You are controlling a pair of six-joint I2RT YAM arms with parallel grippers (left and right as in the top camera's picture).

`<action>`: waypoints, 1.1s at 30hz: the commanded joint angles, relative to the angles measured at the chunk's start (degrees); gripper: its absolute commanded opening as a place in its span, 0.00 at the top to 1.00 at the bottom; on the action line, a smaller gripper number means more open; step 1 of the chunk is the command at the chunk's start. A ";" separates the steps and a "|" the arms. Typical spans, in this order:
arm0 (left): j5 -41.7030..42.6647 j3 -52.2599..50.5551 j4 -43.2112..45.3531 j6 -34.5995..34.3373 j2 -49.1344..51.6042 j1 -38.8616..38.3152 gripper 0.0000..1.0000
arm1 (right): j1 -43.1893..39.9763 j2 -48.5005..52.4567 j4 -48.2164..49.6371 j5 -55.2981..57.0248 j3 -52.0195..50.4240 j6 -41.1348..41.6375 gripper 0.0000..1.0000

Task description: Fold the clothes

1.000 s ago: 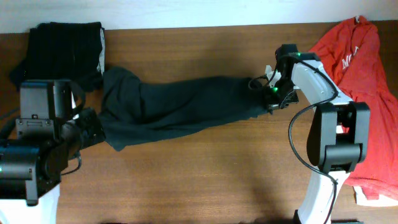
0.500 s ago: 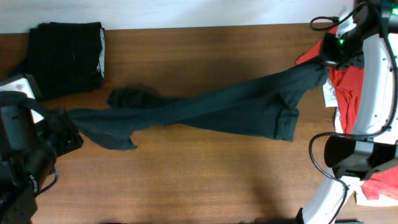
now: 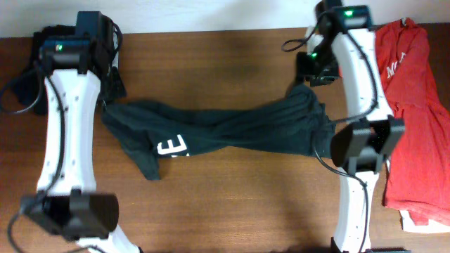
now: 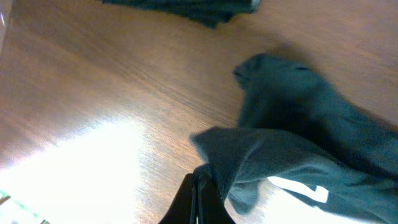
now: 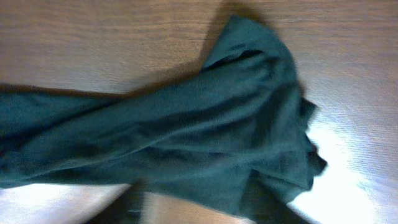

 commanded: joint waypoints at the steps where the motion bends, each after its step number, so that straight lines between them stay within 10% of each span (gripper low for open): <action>1: -0.74 -0.09 -2.67 -1.27 8.70 4.15 0.99 | 0.28 2.49 -0.92 3.23 0.31 0.04 0.01; 6: -0.68 -0.13 -4.24 -1.25 10.93 5.62 1.00 | -2.89 2.51 -4.57 10.58 -0.07 0.04 0.01; 8: -0.66 -0.13 -4.59 -1.25 10.93 5.62 0.99 | -5.20 2.54 -4.57 5.18 -1.38 0.04 0.20; 22: 0.57 -0.13 -4.57 -1.20 10.93 5.62 1.00 | -6.91 2.56 11.32 2.58 -20.22 -1.03 0.64; 27: 0.57 -0.13 -4.57 -1.20 10.95 5.62 1.00 | -6.91 2.56 12.07 2.89 -20.20 -1.07 0.69; 33: 0.57 -0.13 -4.42 -1.20 10.95 5.62 1.00 | -6.88 2.56 14.21 8.00 -20.17 -6.05 0.52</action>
